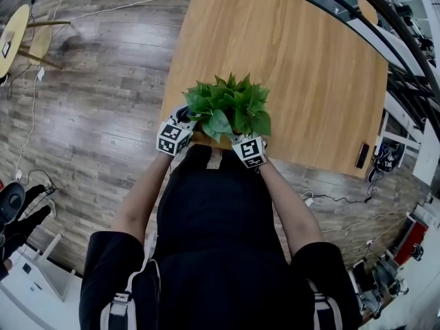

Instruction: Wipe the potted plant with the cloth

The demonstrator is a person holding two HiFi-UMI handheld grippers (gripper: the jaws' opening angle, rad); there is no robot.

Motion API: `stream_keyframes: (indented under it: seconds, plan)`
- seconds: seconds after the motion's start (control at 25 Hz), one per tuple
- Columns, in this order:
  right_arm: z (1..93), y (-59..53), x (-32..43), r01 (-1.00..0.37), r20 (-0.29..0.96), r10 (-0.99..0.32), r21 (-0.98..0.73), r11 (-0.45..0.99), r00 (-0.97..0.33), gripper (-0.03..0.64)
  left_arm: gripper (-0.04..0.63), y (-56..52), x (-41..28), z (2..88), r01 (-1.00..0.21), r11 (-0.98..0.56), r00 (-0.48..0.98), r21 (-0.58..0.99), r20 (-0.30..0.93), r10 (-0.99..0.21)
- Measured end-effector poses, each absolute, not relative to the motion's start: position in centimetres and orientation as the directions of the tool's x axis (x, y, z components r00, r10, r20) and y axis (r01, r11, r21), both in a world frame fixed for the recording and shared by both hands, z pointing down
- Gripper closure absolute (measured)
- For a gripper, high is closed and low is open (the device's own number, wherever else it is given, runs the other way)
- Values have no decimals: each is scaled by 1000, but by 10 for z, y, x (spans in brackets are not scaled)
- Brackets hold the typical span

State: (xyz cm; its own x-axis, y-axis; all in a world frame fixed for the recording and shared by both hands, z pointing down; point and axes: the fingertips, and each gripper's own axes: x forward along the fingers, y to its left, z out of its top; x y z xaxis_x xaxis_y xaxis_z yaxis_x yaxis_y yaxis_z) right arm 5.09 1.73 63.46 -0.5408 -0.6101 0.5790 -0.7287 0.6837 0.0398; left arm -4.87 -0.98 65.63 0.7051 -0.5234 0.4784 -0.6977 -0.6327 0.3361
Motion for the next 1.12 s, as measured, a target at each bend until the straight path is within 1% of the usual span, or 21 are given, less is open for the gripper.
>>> stream_keyframes:
  seconds: [0.2,0.32,0.48,0.72,0.92,1.12]
  plan:
    - [628,9,36,-702,571,-596,46,710,-565,348,468,-9,-38,651,-683,-659,714,315,476,-513]
    - [631,6,40,-739,570,-622,35,672,-538,348,468,-6,-33,650,-686,-651,714,325,475,-515]
    - [632,3,42,-766,569,-639,25,643,-518,348,468,2,-28,646,-662,-684,730,306,470,-496]
    - [630,2,40,-745,580,-626,47,665,-522,348,468,16,-24,646,-638,-708,745,302,474,-469]
    - [630,4,40,-737,579,-617,41,674,-533,348,468,18,-21,646,-640,-707,744,300,474,-471]
    - [627,13,33,-685,585,-571,35,727,-576,348,468,6,-30,647,-646,-700,740,303,472,-479]
